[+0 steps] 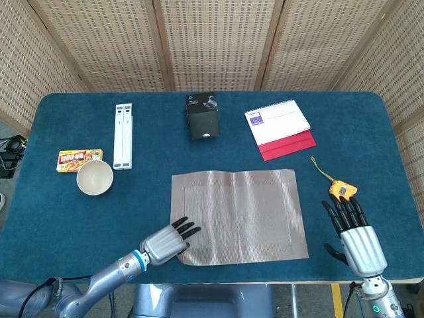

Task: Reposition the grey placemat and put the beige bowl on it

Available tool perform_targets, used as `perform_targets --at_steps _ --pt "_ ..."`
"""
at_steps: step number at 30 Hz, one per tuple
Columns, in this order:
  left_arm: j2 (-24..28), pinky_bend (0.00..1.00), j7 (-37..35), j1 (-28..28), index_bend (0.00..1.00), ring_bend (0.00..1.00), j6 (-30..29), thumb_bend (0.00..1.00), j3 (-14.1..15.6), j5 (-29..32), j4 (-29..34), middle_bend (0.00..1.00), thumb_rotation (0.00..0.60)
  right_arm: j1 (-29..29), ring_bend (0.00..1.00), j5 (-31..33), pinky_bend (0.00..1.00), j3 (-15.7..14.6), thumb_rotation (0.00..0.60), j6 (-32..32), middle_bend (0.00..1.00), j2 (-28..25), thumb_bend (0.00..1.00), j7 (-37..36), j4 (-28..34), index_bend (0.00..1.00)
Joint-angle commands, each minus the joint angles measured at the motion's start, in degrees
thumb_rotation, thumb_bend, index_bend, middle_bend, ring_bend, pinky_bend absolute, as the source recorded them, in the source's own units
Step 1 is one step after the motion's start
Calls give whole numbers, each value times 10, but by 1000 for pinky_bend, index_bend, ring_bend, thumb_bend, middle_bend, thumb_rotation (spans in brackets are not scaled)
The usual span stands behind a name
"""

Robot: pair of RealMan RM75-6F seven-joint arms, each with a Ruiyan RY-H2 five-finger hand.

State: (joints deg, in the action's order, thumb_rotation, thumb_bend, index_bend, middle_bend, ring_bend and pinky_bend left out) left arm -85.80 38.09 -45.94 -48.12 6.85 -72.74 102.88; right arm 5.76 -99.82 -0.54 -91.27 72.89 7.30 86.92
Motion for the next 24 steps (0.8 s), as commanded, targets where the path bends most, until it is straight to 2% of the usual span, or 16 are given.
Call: perform_targets --at_steps 1,9,17,24 --pt "9 0 7 -1 747 0 6 580 6 6 10 0 600 0 0 0 0 0 600 0 0 0 0 0 0 36" --pt "42 0 41 4 748 0 -3 589 26 25 45 0 600 -1 0 -4 0 -1 600 -1 0 1 0 4 1 36" --pt "70 0 51 15 749 0 -18 589 47 12 65 0 600 -3 0 -8 0 -2 600 -5 0 0 0 5 3 36" --pt "92 0 54 37 751 0 -60 589 44 9 66 0 600 -5 0 -15 0 -4 600 -9 0 -1 0 4 4 36"
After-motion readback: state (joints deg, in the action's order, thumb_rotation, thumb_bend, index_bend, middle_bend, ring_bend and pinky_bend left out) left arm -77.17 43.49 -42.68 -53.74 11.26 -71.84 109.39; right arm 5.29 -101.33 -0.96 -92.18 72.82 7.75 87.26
